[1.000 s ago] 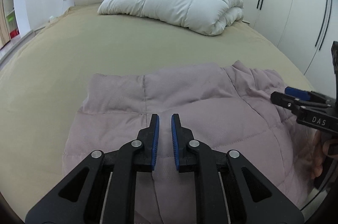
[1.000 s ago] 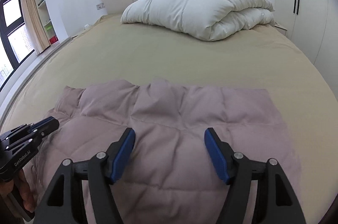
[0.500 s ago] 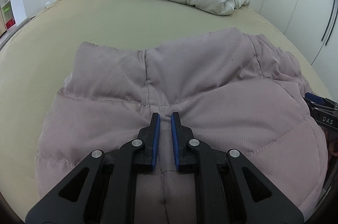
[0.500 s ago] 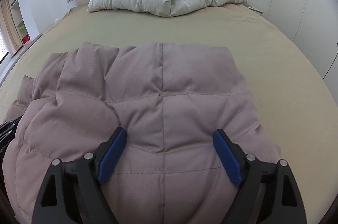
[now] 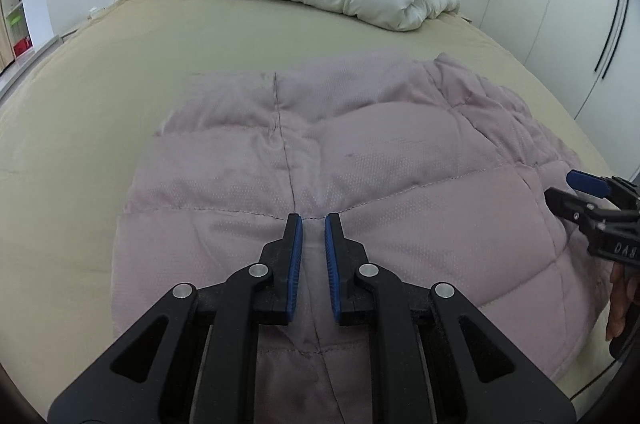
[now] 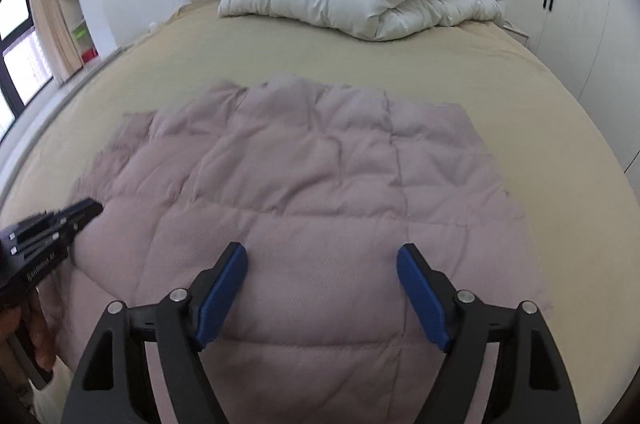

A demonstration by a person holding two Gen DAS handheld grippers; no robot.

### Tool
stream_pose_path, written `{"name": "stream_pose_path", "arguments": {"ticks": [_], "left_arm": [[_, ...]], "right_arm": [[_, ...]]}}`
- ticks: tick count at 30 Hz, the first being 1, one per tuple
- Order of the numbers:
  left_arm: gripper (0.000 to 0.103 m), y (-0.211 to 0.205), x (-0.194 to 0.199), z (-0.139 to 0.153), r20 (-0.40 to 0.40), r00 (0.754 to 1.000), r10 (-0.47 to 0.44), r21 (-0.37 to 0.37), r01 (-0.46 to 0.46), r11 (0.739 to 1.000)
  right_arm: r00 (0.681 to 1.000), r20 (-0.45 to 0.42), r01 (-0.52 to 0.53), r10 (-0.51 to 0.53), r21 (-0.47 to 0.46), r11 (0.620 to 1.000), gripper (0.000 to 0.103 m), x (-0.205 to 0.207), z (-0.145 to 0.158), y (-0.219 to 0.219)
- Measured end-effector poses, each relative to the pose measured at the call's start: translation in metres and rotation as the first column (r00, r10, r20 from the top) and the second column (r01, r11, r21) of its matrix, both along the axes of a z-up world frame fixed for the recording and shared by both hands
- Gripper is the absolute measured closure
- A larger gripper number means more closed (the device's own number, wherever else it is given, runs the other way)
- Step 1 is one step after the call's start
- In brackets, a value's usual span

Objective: Fold large clothes

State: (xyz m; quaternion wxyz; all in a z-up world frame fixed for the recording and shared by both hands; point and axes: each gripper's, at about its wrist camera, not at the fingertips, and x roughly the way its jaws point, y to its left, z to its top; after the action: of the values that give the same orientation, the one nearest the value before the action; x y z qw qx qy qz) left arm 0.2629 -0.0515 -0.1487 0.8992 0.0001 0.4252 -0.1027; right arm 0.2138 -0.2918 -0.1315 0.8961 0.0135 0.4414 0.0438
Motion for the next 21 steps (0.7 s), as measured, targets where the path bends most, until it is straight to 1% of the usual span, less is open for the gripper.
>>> {"name": "stream_pose_path", "arguments": {"ticks": [1, 2, 5, 8, 9, 11, 12, 13, 14, 15, 16, 17, 18, 20, 21], "left_arm": [[0.092, 0.000, 0.002, -0.002, 0.000, 1.000, 0.001, -0.001, -0.001, 1.000], [0.092, -0.001, 0.004, -0.004, 0.004, 1.000, 0.002, 0.002, -0.002, 1.000], [0.092, -0.001, 0.009, -0.016, 0.001, 1.000, -0.001, 0.005, 0.001, 1.000], [0.092, 0.001, 0.010, -0.024, -0.010, 1.000, 0.006, 0.012, -0.006, 1.000], [0.092, 0.002, 0.010, -0.022, -0.014, 1.000, 0.004, 0.008, -0.004, 1.000], [0.092, 0.008, 0.003, -0.010, -0.023, 1.000, 0.008, -0.012, -0.009, 1.000], [0.091, 0.011, -0.005, -0.002, -0.020, 1.000, 0.021, -0.019, -0.021, 1.000], [0.091, 0.015, -0.016, 0.008, -0.003, 1.000, 0.030, -0.020, -0.030, 0.999], [0.091, 0.019, -0.030, 0.016, 0.028, 0.999, 0.040, -0.017, -0.040, 0.999], [0.091, 0.022, -0.038, 0.019, 0.042, 0.998, 0.051, -0.022, -0.050, 0.999], [0.091, 0.026, -0.046, 0.016, 0.037, 0.998, 0.058, -0.027, -0.057, 0.998], [0.091, 0.028, -0.049, 0.010, 0.015, 0.998, 0.059, -0.026, -0.059, 0.998], [0.092, 0.030, -0.049, 0.001, -0.007, 0.998, 0.055, -0.029, -0.055, 0.998], [0.092, 0.031, -0.049, -0.013, -0.018, 0.999, 0.041, -0.022, -0.041, 0.999], [0.092, 0.028, -0.048, -0.016, -0.015, 0.999, 0.036, -0.012, -0.037, 0.999]], "right_arm": [[1.000, 0.010, -0.006, 0.007, -0.053, 0.999, 0.021, -0.001, -0.006, 0.008], [1.000, 0.015, -0.008, 0.009, -0.079, 0.997, 0.021, -0.001, -0.012, 0.013], [1.000, 0.030, 0.004, -0.001, -0.073, 0.997, 0.019, 0.003, -0.026, 0.015], [0.999, 0.032, 0.009, -0.006, -0.084, 0.996, 0.018, 0.007, -0.030, 0.016], [1.000, 0.024, 0.008, -0.006, -0.085, 0.996, 0.018, 0.008, -0.029, 0.016], [1.000, -0.004, 0.013, -0.014, -0.071, 0.997, 0.019, 0.010, -0.019, 0.012], [0.999, -0.023, 0.028, -0.030, -0.058, 0.998, 0.022, 0.007, -0.010, 0.010], [0.999, -0.021, 0.035, -0.036, -0.030, 0.999, 0.027, 0.003, -0.001, 0.009], [1.000, -0.003, 0.024, -0.024, 0.005, 1.000, 0.027, -0.006, 0.009, 0.012], [1.000, 0.002, -0.001, 0.001, 0.020, 1.000, 0.027, -0.013, 0.015, 0.018], [0.999, -0.005, -0.035, 0.035, 0.024, 0.999, 0.026, -0.018, 0.017, 0.026], [0.998, -0.012, -0.065, 0.065, 0.020, 0.998, 0.025, -0.023, 0.015, 0.036], [0.997, -0.020, -0.081, 0.081, -0.001, 0.997, 0.023, -0.026, 0.010, 0.046], [0.996, -0.020, -0.083, 0.082, -0.058, 0.995, 0.020, -0.027, -0.004, 0.057], [0.997, -0.023, -0.077, 0.076, -0.047, 0.996, 0.018, -0.024, -0.010, 0.057]]}}
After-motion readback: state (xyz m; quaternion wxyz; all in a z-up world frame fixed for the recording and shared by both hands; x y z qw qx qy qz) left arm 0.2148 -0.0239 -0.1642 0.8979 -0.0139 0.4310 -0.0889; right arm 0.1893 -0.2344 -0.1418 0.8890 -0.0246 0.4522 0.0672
